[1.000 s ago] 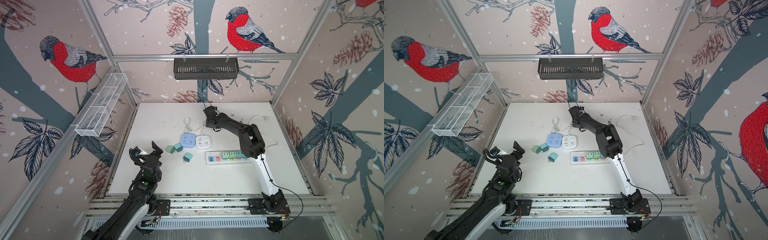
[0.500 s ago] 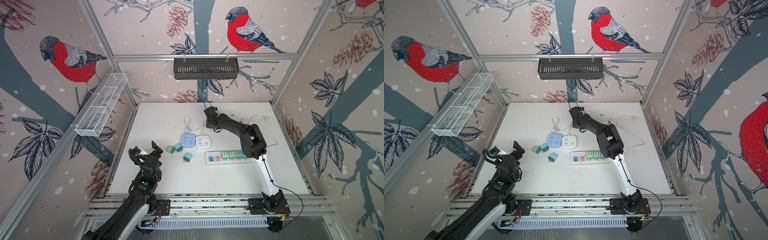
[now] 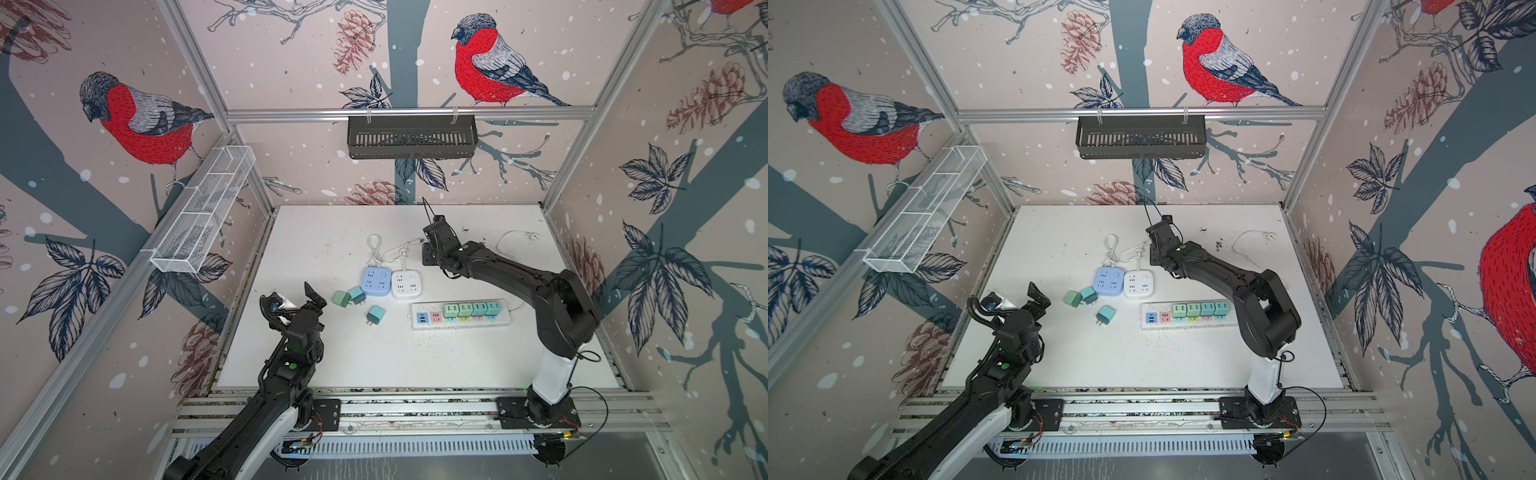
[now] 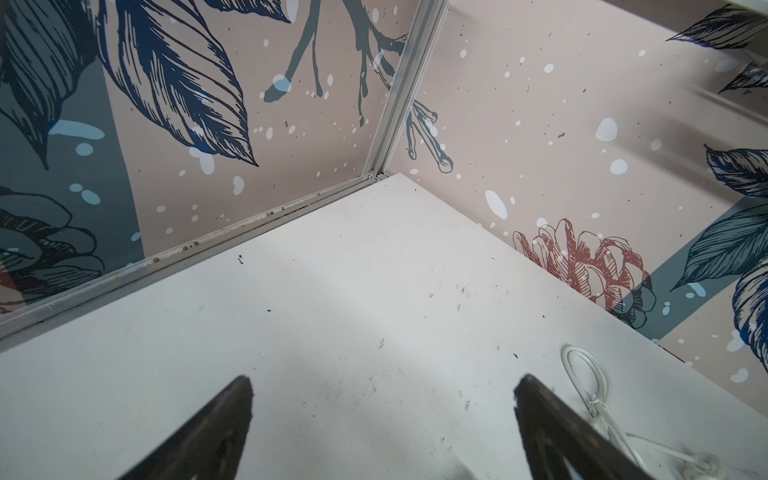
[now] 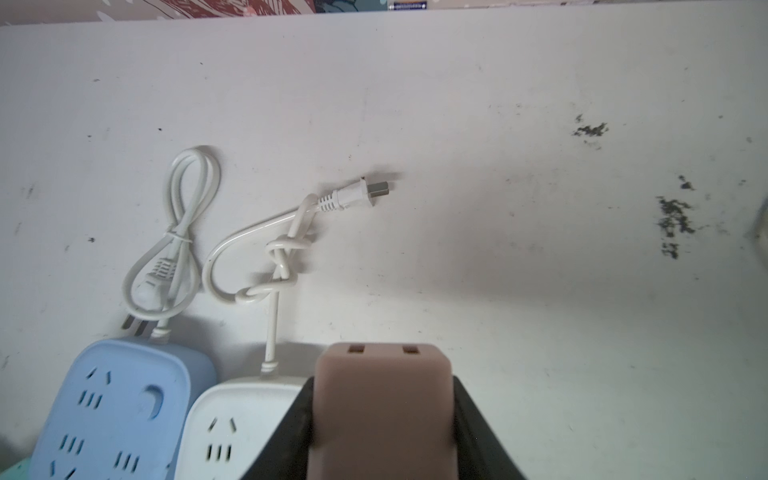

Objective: Insert the plug
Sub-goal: 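Lift the pink plug off the table with the right gripper, then carry the pink adapter toward the robot's center with the right gripper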

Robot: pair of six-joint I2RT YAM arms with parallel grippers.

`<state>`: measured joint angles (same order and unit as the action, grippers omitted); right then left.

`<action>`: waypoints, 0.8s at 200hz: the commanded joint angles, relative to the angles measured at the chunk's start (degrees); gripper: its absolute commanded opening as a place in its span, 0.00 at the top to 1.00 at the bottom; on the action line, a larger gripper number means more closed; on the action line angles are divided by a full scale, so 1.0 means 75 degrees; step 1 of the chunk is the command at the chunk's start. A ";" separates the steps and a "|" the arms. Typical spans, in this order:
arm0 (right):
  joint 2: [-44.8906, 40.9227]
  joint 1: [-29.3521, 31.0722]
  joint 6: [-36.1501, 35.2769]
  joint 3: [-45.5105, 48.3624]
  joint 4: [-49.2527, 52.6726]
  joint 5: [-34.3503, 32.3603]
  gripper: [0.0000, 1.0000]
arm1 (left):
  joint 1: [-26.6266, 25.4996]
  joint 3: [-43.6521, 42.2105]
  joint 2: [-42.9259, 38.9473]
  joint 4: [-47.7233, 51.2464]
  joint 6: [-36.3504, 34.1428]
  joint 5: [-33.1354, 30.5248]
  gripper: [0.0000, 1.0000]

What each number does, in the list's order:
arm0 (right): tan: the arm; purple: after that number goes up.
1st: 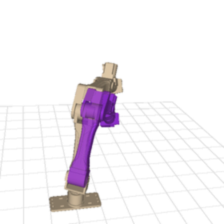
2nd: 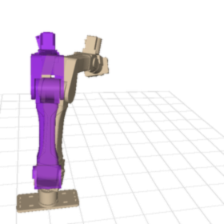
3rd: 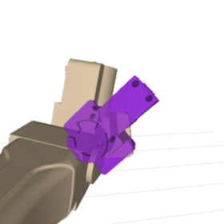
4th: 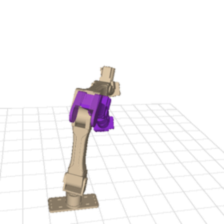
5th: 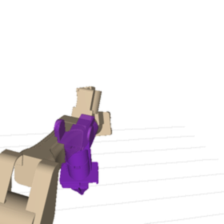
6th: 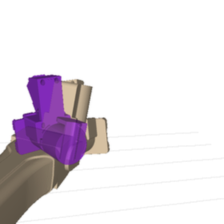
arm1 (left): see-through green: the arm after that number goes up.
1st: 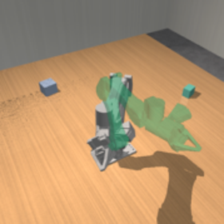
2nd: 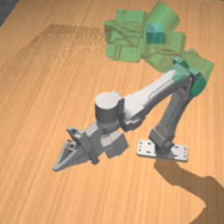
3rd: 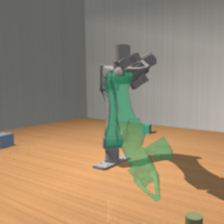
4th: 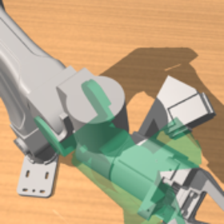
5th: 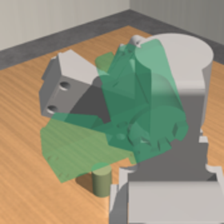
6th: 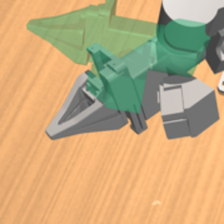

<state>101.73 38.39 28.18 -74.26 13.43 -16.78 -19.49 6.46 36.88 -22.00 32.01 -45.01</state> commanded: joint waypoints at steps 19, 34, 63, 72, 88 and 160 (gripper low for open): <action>-0.2209 0.0608 -0.0965 0.2558 -0.2686 -0.0901 0.81 | -0.0003 0.0053 0.0035 -0.0411 0.0069 0.0002 0.02; -0.3167 0.0712 -0.1133 0.3688 -0.3623 -0.0767 0.81 | 0.0004 0.0048 0.0036 -0.0418 0.0077 0.0002 0.02; -0.4954 0.0690 -0.1345 0.5771 -0.5425 -0.0416 0.79 | 0.0018 0.0036 0.0036 -0.0447 0.0068 0.0052 0.02; -0.5328 0.0692 -0.1452 0.6232 -0.5828 -0.0378 0.76 | 0.0020 0.0032 0.0045 -0.0459 0.0051 0.0072 0.02; -0.5815 0.0677 -0.1609 0.6782 -0.6175 -0.0287 0.81 | 0.0017 0.0036 0.0057 -0.0475 0.0034 0.0107 0.02; -0.6918 0.0673 -0.3455 0.8514 -0.7871 -0.0121 0.87 | 0.0019 0.0035 0.0024 -0.0447 0.0005 0.0277 0.02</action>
<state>50.61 43.44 9.74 -12.43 -39.48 -17.21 -19.40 6.46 37.36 -23.29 31.97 -43.20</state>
